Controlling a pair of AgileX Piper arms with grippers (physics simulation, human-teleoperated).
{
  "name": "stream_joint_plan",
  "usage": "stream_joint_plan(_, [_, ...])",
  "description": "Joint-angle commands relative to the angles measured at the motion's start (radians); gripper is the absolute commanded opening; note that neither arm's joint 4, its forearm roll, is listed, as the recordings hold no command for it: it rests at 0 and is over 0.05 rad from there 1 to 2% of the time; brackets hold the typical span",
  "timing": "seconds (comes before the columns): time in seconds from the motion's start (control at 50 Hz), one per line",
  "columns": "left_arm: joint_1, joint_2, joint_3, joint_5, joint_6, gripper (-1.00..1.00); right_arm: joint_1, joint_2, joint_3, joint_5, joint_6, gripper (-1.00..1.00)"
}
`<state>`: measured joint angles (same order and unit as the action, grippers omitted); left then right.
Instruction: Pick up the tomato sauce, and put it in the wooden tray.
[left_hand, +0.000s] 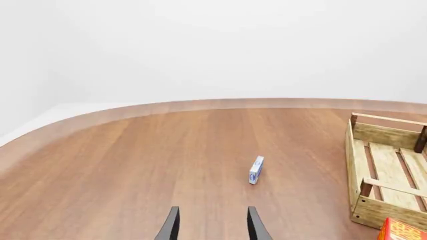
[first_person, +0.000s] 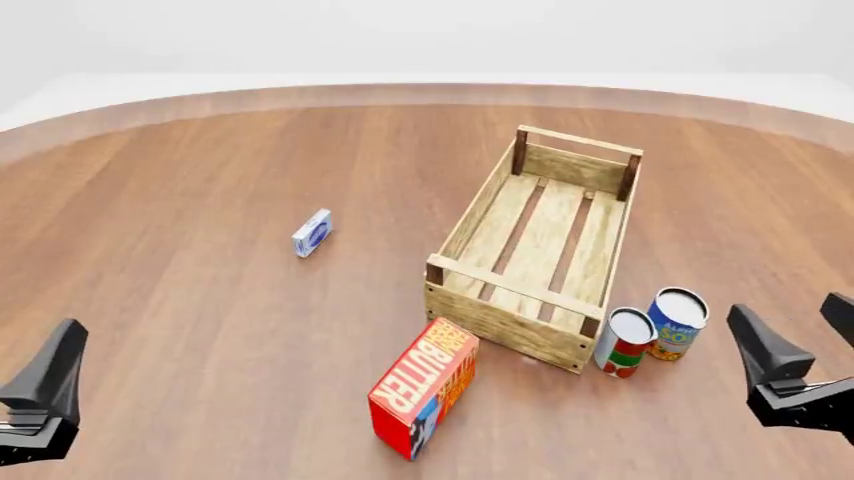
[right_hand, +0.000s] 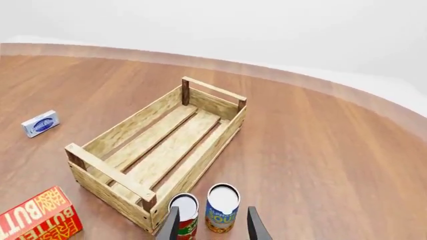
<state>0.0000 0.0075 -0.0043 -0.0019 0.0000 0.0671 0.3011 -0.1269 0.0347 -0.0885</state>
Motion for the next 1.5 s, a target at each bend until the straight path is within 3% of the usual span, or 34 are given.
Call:
stream_joint_plan(0.02, [0.0,0.0,0.0,0.0,0.0,1.0,0.01,0.057,-0.026,0.006,-0.017,1.0])
stream_joint_plan(0.72, [0.0,0.0,0.0,0.0,0.0,1.0,0.076,0.191,-0.075,0.01,-0.021,1.0])
stream_joint_plan(0.76, [0.0,0.0,0.0,0.0,0.0,1.0,0.087,0.202,-0.075,-0.001,0.002,1.0])
stream_joint_plan(1.5, [0.0,0.0,0.0,0.0,0.0,1.0,0.12,0.392,-0.012,-0.192,0.036,1.0])
